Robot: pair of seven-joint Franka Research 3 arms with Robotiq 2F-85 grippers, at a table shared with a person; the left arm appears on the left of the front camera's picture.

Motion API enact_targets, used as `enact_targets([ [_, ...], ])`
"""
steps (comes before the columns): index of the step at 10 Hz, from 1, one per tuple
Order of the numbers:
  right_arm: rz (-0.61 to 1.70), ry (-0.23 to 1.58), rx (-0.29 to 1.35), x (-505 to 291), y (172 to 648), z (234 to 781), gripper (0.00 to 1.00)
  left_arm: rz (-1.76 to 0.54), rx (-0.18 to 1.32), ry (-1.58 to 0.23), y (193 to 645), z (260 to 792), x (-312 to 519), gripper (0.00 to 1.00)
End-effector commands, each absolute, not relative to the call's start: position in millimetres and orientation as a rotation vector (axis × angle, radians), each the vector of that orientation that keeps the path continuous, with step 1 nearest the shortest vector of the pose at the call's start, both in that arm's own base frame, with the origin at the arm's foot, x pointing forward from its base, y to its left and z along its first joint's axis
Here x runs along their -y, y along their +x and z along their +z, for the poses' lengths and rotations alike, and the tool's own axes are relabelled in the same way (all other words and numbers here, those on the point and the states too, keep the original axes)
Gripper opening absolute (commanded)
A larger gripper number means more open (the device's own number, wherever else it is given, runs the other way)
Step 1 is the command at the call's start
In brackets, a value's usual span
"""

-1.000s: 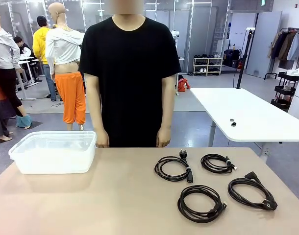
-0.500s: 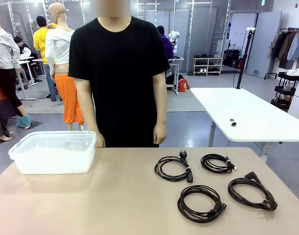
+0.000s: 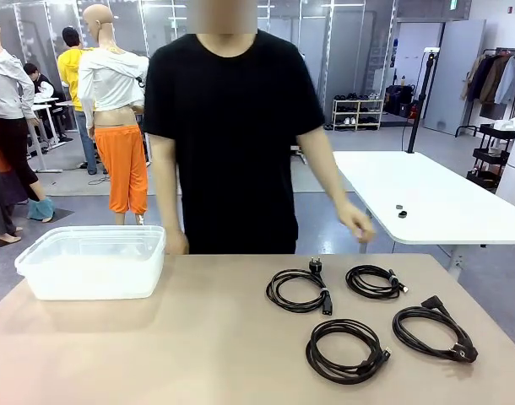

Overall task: Organize and store the cables.
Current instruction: Place the Power Cable into the Organizing box.

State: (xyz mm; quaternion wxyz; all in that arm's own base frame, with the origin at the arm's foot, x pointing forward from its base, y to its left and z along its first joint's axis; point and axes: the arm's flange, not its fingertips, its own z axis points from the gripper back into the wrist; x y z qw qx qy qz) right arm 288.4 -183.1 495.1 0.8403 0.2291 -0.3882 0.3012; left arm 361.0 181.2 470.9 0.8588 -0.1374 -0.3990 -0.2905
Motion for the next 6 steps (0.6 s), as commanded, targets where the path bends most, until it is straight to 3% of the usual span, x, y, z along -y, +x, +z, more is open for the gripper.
enact_targets([
  [1,0.657,0.488,0.834,185.3,288.6,495.9,1.0,-0.63,0.843,-0.302,361.2,470.0,-183.8,1.0],
  [6,0.657,0.488,0.834,185.3,288.6,495.9,1.0,-0.63,0.843,-0.302,361.2,470.0,-183.8,1.0],
])
